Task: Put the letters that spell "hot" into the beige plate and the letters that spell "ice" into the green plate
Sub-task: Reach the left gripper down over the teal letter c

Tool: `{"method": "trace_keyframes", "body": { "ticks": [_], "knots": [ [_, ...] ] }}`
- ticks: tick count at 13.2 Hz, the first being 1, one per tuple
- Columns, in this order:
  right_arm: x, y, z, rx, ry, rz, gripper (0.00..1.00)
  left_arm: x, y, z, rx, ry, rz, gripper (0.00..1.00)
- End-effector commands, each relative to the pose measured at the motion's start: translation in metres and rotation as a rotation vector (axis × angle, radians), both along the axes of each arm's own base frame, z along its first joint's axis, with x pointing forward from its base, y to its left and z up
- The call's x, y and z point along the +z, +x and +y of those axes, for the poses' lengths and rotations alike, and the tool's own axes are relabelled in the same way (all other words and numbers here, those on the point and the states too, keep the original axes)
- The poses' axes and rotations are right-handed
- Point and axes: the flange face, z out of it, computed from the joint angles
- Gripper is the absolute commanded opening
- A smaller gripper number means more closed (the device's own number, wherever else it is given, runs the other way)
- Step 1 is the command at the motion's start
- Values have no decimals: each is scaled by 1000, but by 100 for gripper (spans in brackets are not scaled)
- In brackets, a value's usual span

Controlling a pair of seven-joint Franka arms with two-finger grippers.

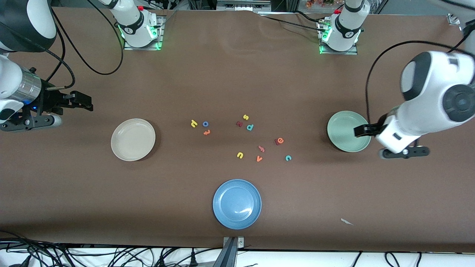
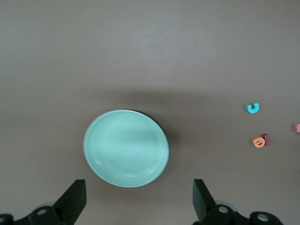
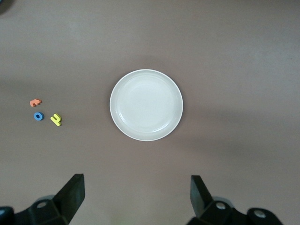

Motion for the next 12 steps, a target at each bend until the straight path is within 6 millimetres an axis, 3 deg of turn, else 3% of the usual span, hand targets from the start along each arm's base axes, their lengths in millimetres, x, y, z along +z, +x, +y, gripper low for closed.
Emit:
{"method": "trace_keyframes", "body": {
  "ticks": [1,3,7,11,12],
  "knots": [
    [1,-2,-3,-11,16,8,100,-21,0,-35,44,16,21,100],
    [1,-2,-3,-12,15,8,100,-42,-3,-73,106,41,17,100],
    [3,-2,-3,-9,15,5,100,-95,0,-132,281,63,-41,100],
    [7,-1,4,10,15,-4,100,-143,-1,-170,437,28,-67,100],
    [7,-1,6,14,17,-4,100,-154,2,-172,472,5,-80,99]
  ]
}}
